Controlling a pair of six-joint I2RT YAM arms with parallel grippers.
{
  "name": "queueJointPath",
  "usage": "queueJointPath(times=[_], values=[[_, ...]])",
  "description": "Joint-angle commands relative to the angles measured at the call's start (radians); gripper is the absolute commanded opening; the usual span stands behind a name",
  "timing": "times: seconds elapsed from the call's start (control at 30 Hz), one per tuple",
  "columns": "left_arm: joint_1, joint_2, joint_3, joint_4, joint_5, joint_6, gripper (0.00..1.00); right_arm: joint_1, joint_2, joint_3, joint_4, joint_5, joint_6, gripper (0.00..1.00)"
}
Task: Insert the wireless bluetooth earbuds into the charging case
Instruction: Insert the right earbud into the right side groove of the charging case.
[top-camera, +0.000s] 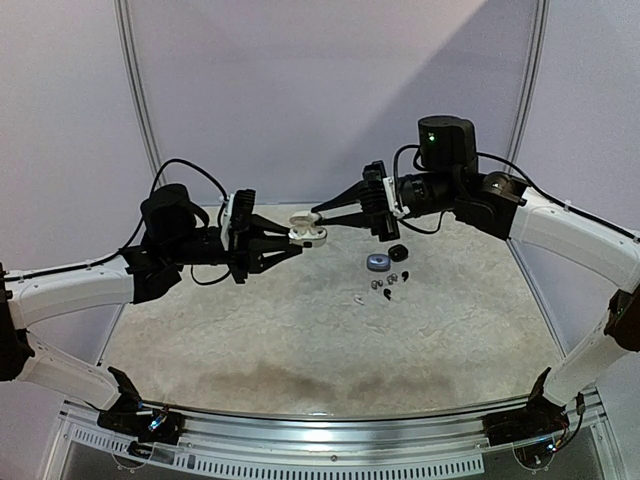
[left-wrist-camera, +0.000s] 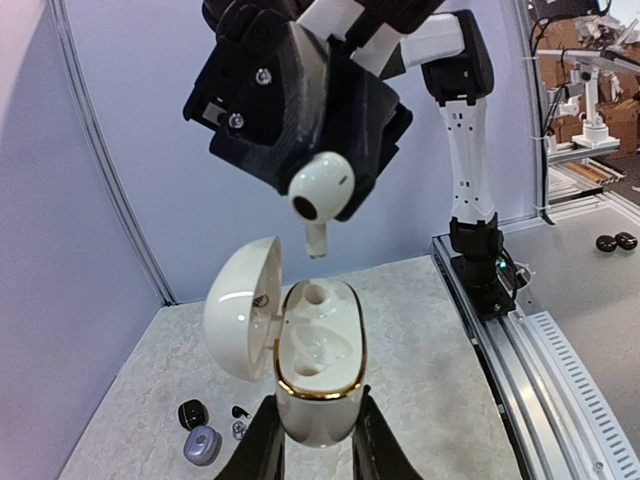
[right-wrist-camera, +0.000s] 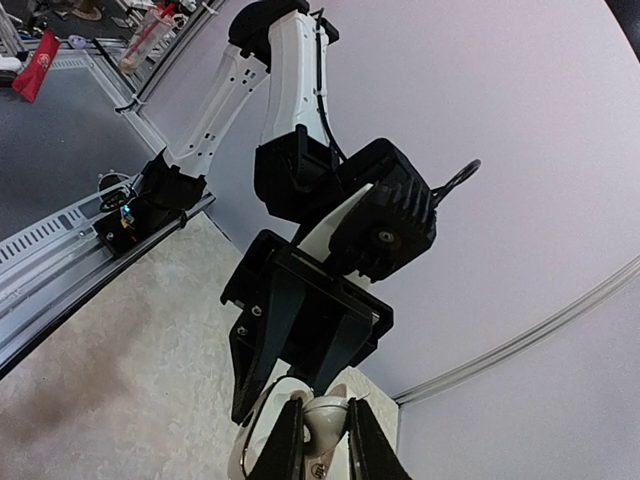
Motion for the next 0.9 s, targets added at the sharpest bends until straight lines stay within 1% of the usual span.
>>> queueJointPath(times=[0.0,0.43,0.87], values=[[-0.012,0.018,0.016,-0.021,-0.002,0.013,0.0,-0.013,-0.002,0.019,-0.018,-0.009,0.005,0.0],[-0.012,0.038,0.03,-0.015,-0.003,0.003,0.0,-0.014,0.019,0.009,-0.093,0.047,-0.087,0.0],[-0.011,0.04,0.025,0.02,-0.005,-0.023,0.0,-0.035,0.016,-0.029,-0.071,0.052,-0.086,0.0]])
